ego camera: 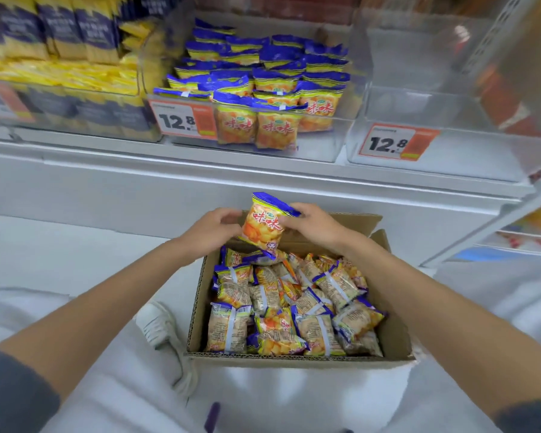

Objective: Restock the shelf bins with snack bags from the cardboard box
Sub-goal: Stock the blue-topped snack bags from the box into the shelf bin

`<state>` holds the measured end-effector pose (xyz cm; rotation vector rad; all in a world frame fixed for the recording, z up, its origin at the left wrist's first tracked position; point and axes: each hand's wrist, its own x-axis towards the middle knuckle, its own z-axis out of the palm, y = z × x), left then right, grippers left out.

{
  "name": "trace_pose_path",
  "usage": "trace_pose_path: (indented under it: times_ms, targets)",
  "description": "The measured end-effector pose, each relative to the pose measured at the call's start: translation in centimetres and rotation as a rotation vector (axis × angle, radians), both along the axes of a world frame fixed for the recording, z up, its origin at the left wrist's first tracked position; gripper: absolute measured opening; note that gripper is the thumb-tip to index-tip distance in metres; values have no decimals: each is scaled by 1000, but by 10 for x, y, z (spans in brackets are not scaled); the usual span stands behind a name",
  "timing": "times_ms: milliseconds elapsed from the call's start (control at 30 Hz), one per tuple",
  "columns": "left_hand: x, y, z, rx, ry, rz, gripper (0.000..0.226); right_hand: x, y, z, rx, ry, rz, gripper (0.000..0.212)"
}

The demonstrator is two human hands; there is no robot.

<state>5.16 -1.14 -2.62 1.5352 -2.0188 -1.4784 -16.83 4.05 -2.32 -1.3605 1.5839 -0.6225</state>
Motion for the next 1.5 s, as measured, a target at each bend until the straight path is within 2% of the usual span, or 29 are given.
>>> trace_pose_path:
  times_ms: [100, 133, 167, 233, 333, 400, 533, 633, 733, 867, 933, 1000, 1100, 1200, 1233, 1300, 1333, 1500]
  targets:
    - [-14, 7, 7, 151, 112, -104, 89, -10, 19, 19, 18, -112, -33, 21]
    - [-18, 10, 8, 178, 151, -110, 91, -12, 24, 21, 34, -134, -24, 23]
    - [-22, 13, 9, 186, 191, -110, 85, -12, 29, 21, 46, -146, -6, 24]
    - [-27, 17, 11, 171, 245, -78, 58, -10, 35, 17, 63, -184, 23, 24]
    - [-24, 15, 11, 92, 225, 48, 33, -6, 35, 7, 85, -158, 6, 47]
    - [-16, 11, 9, 74, 209, 139, 28, -6, 33, -3, 137, -66, 50, 53]
    - [0, 10, 0, 76, 160, 198, 27, -3, 29, -31, 347, 22, 309, 36]
    - [3, 12, -7, 113, 157, 207, 28, 6, 31, -45, 452, 44, 476, 32]
    - [-1, 15, -10, 135, 164, 186, 18, 14, 42, -57, 569, 73, 601, 41]
    - [-13, 19, -12, 153, 149, 126, 17, 21, 68, -75, 672, 115, 670, 55]
    - [-17, 21, -12, 154, 141, 107, 20, 21, 75, -76, 657, 90, 632, 49]
    - [-19, 20, -12, 146, 131, 98, 25, 15, 74, -68, 609, 65, 542, 34]
    - [-18, 20, -11, 136, 117, 87, 28, -5, 60, -46, 450, 30, 353, 14]
    - [-18, 20, -9, 119, 68, 31, 32, -21, 44, -20, 328, -28, 152, 23]
    - [-20, 21, -7, 129, 58, 8, 32, -22, 40, -10, 284, -20, 103, 38]
    - [-26, 26, -3, 179, 69, -50, 37, -21, 31, 0, 218, 23, -3, 84]
    - [-31, 30, 1, 200, 83, -83, 39, -18, 28, 4, 181, 39, -51, 93]
    - [-50, 45, 20, 301, 219, -120, 37, -8, 23, 18, 47, 154, -205, 60]
